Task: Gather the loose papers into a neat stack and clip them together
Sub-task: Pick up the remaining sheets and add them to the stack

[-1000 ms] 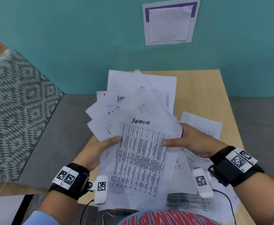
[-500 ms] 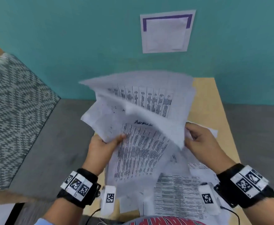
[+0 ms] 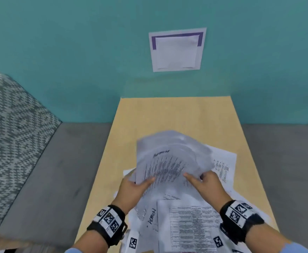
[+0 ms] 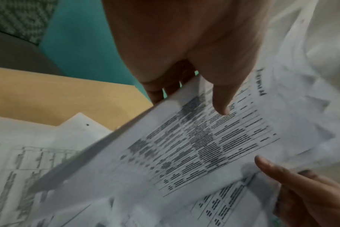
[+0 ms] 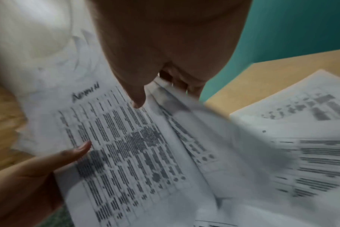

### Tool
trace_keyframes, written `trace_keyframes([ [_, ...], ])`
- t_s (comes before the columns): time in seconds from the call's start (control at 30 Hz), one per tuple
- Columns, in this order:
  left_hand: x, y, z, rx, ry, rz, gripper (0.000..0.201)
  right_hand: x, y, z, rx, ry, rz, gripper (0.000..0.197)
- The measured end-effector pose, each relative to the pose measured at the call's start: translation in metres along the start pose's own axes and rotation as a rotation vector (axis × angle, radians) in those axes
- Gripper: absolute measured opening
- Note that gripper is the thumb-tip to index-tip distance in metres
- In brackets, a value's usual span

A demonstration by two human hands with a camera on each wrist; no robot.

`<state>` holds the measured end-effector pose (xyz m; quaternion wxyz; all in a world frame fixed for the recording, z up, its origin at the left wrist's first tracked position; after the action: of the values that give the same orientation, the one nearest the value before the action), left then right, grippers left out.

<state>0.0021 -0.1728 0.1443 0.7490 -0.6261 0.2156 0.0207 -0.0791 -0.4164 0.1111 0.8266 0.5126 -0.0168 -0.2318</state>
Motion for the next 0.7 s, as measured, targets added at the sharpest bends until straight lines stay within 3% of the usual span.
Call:
trace_keyframes([
  [0.1, 0.006, 0.006, 0.004, -0.041, -0.014, -0.015, 0.016, 0.000, -0.003, -0.001, 0.026, 0.003, 0.028, 0.040],
  [0.23, 0.007, -0.002, 0.012, -0.114, -0.056, -0.120, 0.032, -0.004, 0.008, 0.006, 0.133, -0.177, 0.115, 0.047],
  [0.33, 0.008, 0.000, 0.014, -0.105, -0.036, -0.109, 0.038, -0.006, 0.002, 0.004, 0.205, -0.156, 0.109, 0.030],
  [0.43, 0.001, -0.004, 0.006, -0.081, 0.020, -0.012, 0.029, -0.004, -0.012, -0.004, 0.158, -0.085, 0.030, 0.021],
  [0.53, -0.007, -0.018, 0.001, -0.111, 0.011, -0.051, 0.016, -0.002, -0.004, -0.004, 0.140, -0.098, 0.060, 0.007],
  [0.63, -0.005, -0.019, 0.010, -0.138, 0.001, -0.100, 0.029, -0.002, 0.011, 0.001, 0.259, -0.165, 0.140, 0.009],
  [0.7, 0.001, -0.015, 0.019, -0.153, -0.013, -0.091, 0.041, -0.001, 0.015, 0.004, 0.314, -0.179, 0.190, 0.028],
])
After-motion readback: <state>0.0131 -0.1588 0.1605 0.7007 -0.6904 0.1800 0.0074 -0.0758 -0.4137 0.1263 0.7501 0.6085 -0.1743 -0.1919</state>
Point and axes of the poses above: each hand's wrist, its own x-axis towards the middle knuckle, its own z-axis out of the back of the hand, y = z × x, the point moved 1 cm from there along x, towards the middle knuckle, and after that the axes turned 7 degrees about -x, right-handed, at the moved point
